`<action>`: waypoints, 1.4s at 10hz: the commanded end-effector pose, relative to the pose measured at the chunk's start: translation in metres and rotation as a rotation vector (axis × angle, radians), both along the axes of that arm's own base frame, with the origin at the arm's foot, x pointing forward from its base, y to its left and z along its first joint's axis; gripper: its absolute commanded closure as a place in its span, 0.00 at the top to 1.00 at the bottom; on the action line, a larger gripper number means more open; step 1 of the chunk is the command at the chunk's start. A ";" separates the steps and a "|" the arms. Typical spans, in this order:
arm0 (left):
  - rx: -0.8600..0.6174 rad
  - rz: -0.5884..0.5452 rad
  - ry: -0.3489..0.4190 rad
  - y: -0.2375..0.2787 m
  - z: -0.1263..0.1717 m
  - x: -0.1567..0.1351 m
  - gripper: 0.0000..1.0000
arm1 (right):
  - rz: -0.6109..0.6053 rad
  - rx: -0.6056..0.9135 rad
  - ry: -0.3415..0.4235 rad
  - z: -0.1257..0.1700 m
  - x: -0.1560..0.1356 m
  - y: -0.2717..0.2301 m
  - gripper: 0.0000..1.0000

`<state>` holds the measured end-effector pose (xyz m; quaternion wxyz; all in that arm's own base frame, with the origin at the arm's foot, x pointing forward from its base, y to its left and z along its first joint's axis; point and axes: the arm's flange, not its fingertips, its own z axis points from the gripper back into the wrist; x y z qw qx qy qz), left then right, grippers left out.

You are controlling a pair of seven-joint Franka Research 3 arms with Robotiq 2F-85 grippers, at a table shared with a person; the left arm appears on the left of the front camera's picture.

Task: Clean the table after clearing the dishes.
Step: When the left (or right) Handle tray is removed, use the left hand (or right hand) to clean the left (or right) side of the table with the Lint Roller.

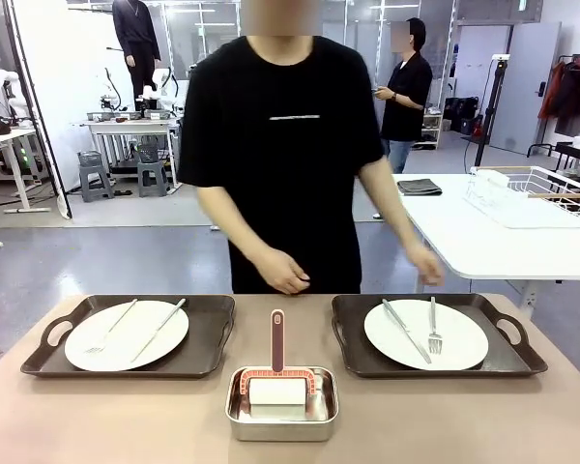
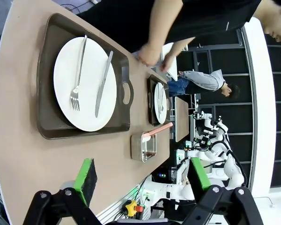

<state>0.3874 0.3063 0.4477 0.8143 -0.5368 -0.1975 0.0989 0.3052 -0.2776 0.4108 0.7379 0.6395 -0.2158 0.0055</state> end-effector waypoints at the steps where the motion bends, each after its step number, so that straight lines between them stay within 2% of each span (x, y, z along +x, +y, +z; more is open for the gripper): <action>1: 0.000 0.001 -0.012 0.002 0.001 -0.003 1.00 | -0.001 0.001 -0.004 0.001 -0.002 -0.001 1.00; 14: 0.000 0.001 -0.012 0.002 0.001 -0.003 1.00 | -0.001 0.001 -0.004 0.001 -0.002 -0.001 1.00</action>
